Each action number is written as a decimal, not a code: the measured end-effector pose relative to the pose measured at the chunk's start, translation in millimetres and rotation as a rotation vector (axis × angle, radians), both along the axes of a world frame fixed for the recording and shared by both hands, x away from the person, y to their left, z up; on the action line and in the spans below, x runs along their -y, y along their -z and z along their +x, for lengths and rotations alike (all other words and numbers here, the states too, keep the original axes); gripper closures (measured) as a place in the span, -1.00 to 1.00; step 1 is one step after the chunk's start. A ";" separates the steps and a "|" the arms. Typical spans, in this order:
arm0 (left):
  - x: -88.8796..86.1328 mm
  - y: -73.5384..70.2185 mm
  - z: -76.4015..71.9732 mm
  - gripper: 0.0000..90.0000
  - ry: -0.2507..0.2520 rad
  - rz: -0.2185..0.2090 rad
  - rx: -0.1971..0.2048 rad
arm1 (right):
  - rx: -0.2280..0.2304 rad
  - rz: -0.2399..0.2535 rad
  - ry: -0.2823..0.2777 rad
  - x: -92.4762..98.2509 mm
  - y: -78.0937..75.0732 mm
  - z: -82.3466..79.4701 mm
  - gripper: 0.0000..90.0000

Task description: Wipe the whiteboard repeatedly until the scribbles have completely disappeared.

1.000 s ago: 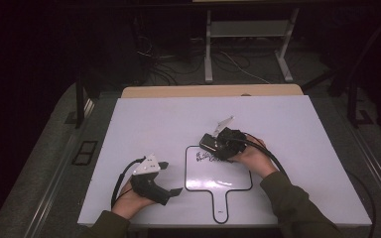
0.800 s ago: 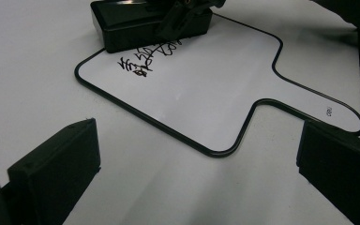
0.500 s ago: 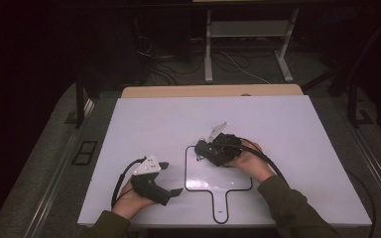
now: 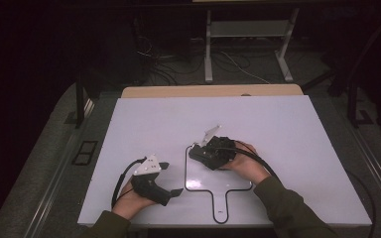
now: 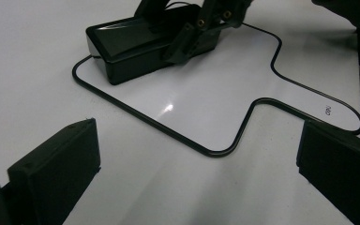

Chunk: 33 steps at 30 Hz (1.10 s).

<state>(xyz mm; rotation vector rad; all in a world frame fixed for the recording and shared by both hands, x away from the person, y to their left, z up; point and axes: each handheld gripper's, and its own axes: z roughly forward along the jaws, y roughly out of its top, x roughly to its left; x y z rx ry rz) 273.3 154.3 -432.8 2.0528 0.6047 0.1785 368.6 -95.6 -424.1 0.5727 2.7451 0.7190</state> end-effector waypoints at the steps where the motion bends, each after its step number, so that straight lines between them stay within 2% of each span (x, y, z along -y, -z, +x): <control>1: -0.1 0.0 0.1 -1.00 0.001 0.001 0.001 | 0.000 -0.003 0.005 0.0 -0.3 3.2 -0.14; 10: -0.2 0.2 -0.1 -1.00 -0.002 -0.004 -0.003 | -0.003 -0.025 0.053 5.0 -1.3 22.8 -0.14; 16: 0.0 0.3 0.0 -1.00 0.000 0.001 -0.004 | -0.012 -0.014 0.094 12.1 -0.9 31.2 -0.14; 23: 0.8 0.6 0.1 -1.00 0.002 0.002 -0.006 | -0.002 -0.034 0.080 5.4 -1.7 30.1 -0.14; 33: 0.7 0.6 0.2 -1.00 0.005 0.006 -0.005 | 0.004 -0.051 -0.002 -18.3 -2.9 15.9 -0.14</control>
